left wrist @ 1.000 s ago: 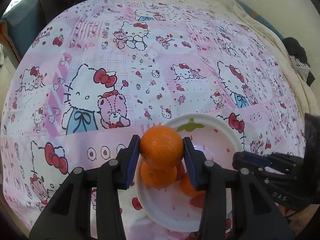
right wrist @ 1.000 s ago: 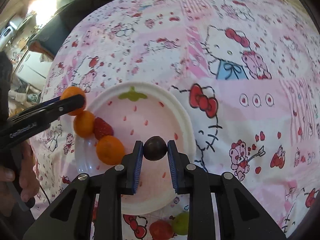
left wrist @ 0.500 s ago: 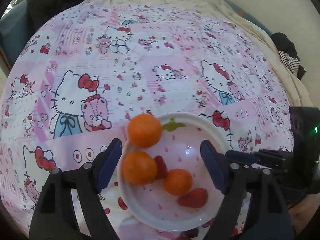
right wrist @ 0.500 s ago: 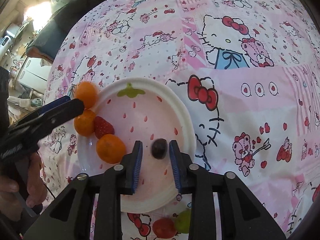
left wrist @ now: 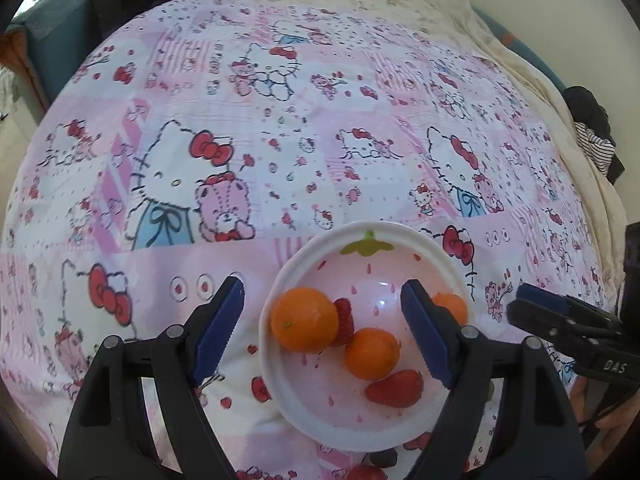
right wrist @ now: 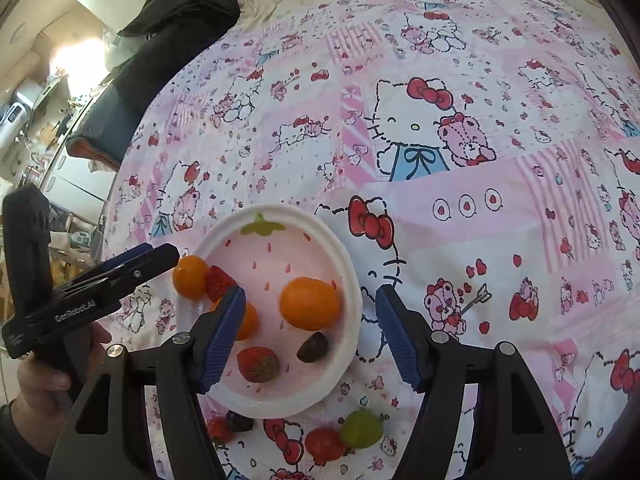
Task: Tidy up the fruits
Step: 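Open the left tool to drop the orange while the right drops the plum on the plate, then grasp a red tomato with the left tool while the right tool grasps another red tomato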
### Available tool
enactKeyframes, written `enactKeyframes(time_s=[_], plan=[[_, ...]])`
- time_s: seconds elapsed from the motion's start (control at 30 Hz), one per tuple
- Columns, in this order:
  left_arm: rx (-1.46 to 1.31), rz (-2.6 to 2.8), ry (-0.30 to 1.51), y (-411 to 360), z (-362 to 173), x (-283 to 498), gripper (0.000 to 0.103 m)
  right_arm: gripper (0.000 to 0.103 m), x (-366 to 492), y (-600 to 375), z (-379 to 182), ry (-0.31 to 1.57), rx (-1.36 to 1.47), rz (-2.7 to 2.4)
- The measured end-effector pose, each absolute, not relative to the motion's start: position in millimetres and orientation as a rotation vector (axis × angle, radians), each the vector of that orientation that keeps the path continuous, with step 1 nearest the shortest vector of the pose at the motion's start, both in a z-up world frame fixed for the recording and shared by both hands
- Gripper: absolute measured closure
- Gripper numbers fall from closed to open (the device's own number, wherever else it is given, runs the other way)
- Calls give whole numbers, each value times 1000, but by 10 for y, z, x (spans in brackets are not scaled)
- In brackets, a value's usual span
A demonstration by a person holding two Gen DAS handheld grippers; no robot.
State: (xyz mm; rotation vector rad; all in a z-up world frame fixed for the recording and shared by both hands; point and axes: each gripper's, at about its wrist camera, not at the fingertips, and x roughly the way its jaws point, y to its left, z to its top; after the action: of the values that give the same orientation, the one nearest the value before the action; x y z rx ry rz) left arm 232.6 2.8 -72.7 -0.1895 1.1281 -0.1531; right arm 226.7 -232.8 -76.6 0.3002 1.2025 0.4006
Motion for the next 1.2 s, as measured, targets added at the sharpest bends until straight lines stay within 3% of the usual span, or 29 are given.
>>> enactKeyframes(time_s=[0.67, 0.73, 0.8, 1.2], plan=[[-144, -58, 1030, 141, -310, 1586, 24, 33, 1628, -2452, -302, 1088, 342, 399], [-130, -50, 1022, 124, -290, 1499, 13, 33, 1549, -2467, -272, 1081, 351, 398], [-127, -40, 1008, 125, -260, 1403, 7, 33, 1478, -2479, -255, 1078, 353, 394], [-94, -2, 1073, 34, -413, 909, 7, 33, 1082, -2563, -305, 1105, 385, 366]])
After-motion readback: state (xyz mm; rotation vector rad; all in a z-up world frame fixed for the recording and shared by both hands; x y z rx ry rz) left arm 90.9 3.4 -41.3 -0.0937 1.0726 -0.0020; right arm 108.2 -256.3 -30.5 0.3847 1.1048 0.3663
